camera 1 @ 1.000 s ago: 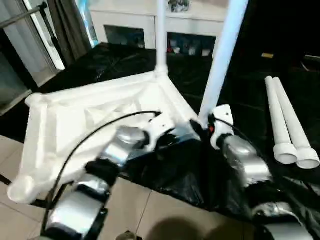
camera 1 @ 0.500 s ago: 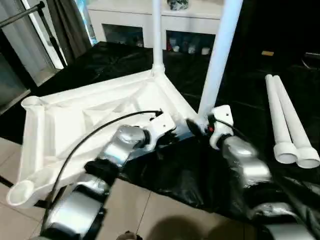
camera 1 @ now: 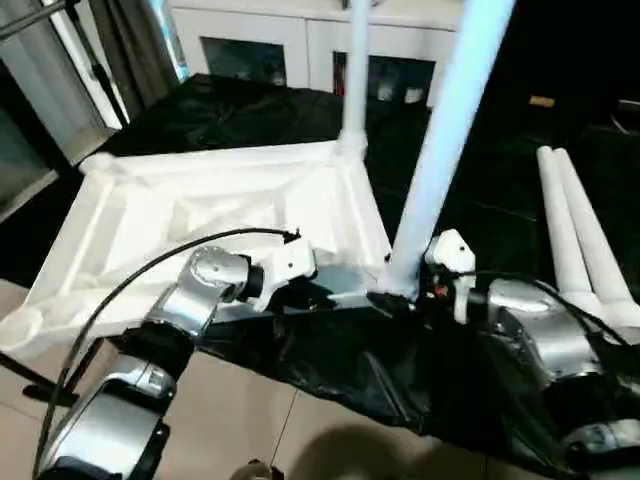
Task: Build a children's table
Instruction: Rotate leg to tighten
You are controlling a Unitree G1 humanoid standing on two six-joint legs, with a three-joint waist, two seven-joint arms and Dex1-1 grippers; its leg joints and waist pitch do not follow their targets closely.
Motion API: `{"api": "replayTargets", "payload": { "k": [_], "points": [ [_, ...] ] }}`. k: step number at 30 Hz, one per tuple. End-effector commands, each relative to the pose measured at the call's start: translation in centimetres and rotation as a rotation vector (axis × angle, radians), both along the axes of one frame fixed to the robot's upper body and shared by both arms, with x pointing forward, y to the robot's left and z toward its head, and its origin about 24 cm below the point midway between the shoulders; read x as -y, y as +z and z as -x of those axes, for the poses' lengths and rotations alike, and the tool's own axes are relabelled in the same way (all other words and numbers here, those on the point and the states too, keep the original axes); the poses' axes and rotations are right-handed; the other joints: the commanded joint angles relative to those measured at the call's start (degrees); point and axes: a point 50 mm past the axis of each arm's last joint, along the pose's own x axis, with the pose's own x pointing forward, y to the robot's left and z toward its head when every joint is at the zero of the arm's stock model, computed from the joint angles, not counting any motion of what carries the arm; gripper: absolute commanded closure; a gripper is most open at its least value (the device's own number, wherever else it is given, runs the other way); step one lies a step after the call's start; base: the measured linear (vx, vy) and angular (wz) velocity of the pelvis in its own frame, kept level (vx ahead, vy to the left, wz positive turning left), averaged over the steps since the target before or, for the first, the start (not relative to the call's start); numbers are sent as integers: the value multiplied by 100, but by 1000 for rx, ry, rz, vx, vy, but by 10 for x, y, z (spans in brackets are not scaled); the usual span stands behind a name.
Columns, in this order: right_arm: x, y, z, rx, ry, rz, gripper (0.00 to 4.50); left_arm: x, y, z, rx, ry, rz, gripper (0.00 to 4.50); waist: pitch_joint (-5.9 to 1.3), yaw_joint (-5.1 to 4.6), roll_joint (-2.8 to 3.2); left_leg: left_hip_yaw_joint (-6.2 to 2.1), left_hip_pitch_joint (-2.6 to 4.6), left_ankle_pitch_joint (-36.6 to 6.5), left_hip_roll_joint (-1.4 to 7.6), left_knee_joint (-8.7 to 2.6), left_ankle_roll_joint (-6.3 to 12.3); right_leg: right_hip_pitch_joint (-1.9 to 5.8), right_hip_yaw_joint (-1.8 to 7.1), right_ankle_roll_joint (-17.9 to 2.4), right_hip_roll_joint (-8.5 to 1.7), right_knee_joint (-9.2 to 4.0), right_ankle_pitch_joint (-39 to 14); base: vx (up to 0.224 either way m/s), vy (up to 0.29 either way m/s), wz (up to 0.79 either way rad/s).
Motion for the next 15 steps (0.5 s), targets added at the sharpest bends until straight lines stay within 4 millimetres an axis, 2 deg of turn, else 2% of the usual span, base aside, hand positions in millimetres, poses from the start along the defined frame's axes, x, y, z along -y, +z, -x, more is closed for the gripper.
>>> {"api": "replayTargets", "payload": {
  "k": [1, 5, 6, 10, 13, 15],
  "points": [
    [-15, -4, 9, -34, 113, -12, 117, 0, -1, 2, 3, -16, -10, 450, -384, 36, -32, -13, 117, -1063, 223, -328, 537, 284, 149, -1680, -344, -331, -44, 0, 0, 0],
    [-15, -2, 12, -51, 147, -12, 136, -8, 0, 3, -7, -28, -28, 450, -366, 48, -44, -16, 116, -1181, 224, -353, 394, 294, 147, -1598, -353, -359, -408, 0, 0, 0],
    [-15, -2, 12, -53, 148, -14, 158, -9, 0, 2, -8, -27, -29, 450, -366, 53, -43, -23, 112, -1182, 229, -360, 366, 293, 147, -1565, -358, -356, -455, 0, 0, 0],
    [-17, -4, 13, -70, 129, -39, 170, -7, 0, 0, -11, 9, -9, 450, -371, 50, -42, -24, 110, -1157, 225, -359, 323, 291, 144, -1556, -359, -352, -445, 0, 0, 0],
    [-21, -10, 6, -68, -16, -54, 178, 0, -2, -5, 4, 85, -1, 450, -377, 59, -41, -26, 106, -1048, 221, -354, 325, 294, 141, -1567, -357, -335, -307, 0, 0, 0],
    [-23, -14, -1, -29, -135, -31, 178, 6, -4, -9, 21, 136, -10, 450, -369, 27, -49, -30, 114, -1164, 204, -367, 225, 277, 144, -1507, -369, -366, -559, 0, 0, 0]
  ]
}}
